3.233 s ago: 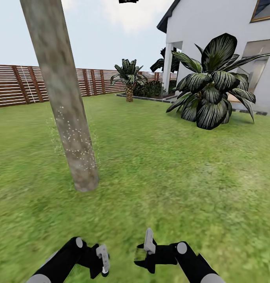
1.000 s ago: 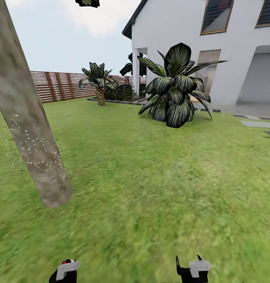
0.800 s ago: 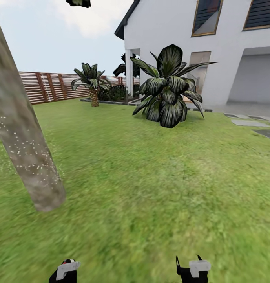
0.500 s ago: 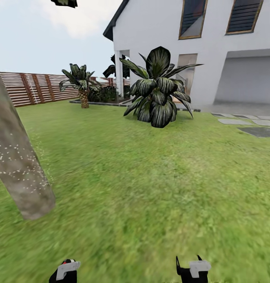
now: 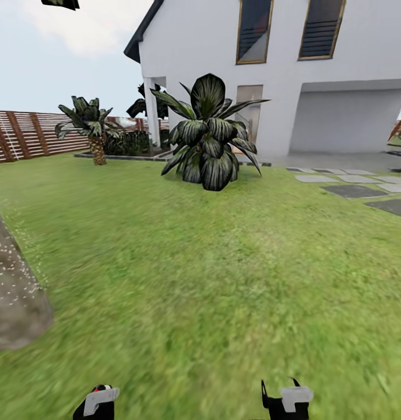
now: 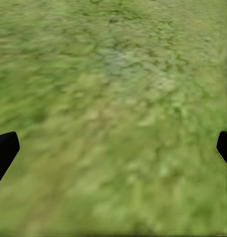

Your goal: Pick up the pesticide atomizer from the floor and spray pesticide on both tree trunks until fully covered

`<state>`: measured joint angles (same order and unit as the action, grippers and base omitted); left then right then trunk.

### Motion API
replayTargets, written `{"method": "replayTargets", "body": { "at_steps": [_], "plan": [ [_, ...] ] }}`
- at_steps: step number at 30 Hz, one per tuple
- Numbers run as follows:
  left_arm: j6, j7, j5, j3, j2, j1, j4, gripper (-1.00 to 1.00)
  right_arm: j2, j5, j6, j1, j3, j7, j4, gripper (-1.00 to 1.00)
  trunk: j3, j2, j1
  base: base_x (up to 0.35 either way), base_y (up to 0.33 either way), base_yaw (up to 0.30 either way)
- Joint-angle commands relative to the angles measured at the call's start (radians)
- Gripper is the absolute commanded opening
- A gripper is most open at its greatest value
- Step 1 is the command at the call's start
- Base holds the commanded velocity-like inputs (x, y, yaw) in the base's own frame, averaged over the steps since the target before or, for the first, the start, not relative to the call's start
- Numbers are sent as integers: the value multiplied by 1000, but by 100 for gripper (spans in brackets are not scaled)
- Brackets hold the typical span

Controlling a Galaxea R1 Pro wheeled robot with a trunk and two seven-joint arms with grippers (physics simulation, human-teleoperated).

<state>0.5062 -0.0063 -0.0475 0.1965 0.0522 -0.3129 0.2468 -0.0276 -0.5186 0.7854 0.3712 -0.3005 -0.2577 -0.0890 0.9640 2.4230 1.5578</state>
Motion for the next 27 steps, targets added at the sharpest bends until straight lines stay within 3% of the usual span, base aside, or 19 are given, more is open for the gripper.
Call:
{"method": "replayTargets", "body": {
  "at_steps": [1, 13, 27],
  "plan": [
    [0, 0, 0, 0, 0, 0, 0, -100, 0, 0, 0, 0, 0, 0, 0, 100, -1, 0, 0, 0, 0, -261],
    [0, 0, -5, -1, 0, 0, -1, -100, 0, 0, 0, 0, 0, 0, 0, 100, 3, 0, 0, -2, -5, -265],
    [0, -1, -6, -2, 0, 2, -1, -100, 0, 0, 0, 0, 0, 0, 0, 100, 14, 0, 0, -123, -241, -265]
  ]
}}
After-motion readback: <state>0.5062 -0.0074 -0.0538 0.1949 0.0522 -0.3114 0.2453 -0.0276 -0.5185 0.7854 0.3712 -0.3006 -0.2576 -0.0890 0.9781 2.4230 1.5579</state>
